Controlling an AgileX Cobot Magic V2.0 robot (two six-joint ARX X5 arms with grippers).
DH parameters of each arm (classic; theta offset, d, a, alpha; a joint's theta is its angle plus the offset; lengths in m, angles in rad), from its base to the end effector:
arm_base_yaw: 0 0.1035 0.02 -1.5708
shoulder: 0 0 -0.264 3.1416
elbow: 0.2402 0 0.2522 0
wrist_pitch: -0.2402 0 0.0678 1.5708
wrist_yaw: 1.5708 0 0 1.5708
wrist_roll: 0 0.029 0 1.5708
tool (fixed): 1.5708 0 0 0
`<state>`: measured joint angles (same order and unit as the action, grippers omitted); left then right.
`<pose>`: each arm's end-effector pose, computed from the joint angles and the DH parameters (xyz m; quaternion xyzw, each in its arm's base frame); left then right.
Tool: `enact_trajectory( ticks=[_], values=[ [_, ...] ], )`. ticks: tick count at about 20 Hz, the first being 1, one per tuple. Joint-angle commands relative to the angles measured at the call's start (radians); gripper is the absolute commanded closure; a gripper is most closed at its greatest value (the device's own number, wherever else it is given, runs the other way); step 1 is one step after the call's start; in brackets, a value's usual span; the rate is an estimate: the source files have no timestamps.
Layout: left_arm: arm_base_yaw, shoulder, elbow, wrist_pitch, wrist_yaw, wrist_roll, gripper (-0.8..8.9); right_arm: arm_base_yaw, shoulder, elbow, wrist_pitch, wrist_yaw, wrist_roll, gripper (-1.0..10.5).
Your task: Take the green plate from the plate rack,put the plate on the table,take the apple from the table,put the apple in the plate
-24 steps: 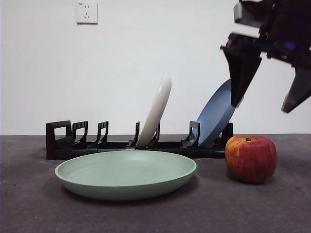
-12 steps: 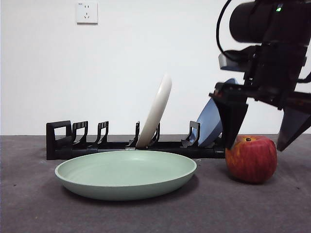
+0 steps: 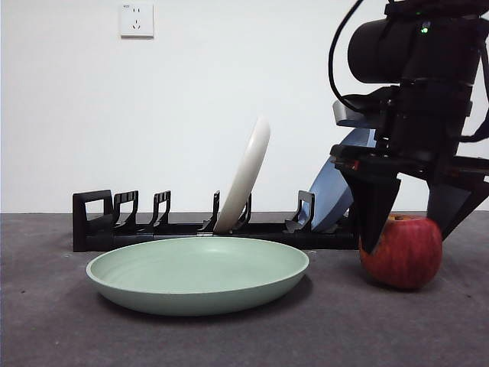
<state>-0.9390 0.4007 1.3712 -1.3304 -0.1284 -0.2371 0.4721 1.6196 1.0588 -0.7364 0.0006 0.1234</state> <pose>-0.0229 0.0376 0.4085 -0.0165 0.1989 -0.3670 0.9086 0.2658 0.1357 0.1945 -0.0934 0.5976 0.1496 0.7821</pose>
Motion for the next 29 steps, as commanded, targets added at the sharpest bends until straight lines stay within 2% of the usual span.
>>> enact_trajectory(
  ticks=[1, 4, 8, 11, 17, 19, 29],
  values=[
    [-0.003, -0.006, -0.005, 0.003, -0.01, -0.006, 6.48, 0.021, -0.002, 0.063, -0.047, -0.001, 0.004, 9.6],
    [-0.003, -0.005, -0.005, 0.004, -0.03, -0.006, 6.48, 0.067, -0.027, 0.197, -0.123, -0.027, -0.001, 9.6],
    [-0.003, -0.005, -0.005, 0.008, -0.033, -0.008, 6.48, 0.154, -0.027, 0.418, -0.207, -0.129, -0.025, 9.6],
    [-0.003, -0.005, -0.005, 0.008, -0.032, -0.024, 6.48, 0.253, -0.027, 0.499, -0.192, -0.116, -0.032, 9.6],
    [-0.003, -0.005, -0.005, 0.008, -0.033, -0.033, 6.48, 0.383, 0.044, 0.508, -0.07, -0.005, -0.038, 9.6],
    [-0.002, -0.003, -0.005, 0.008, -0.033, -0.033, 6.48, 0.393, 0.102, 0.508, -0.069, 0.018, -0.038, 9.6],
    [-0.003, -0.003, -0.005, 0.008, -0.032, -0.044, 6.48, 0.393, 0.36, 0.508, -0.077, 0.027, -0.037, 9.6]
  ],
)
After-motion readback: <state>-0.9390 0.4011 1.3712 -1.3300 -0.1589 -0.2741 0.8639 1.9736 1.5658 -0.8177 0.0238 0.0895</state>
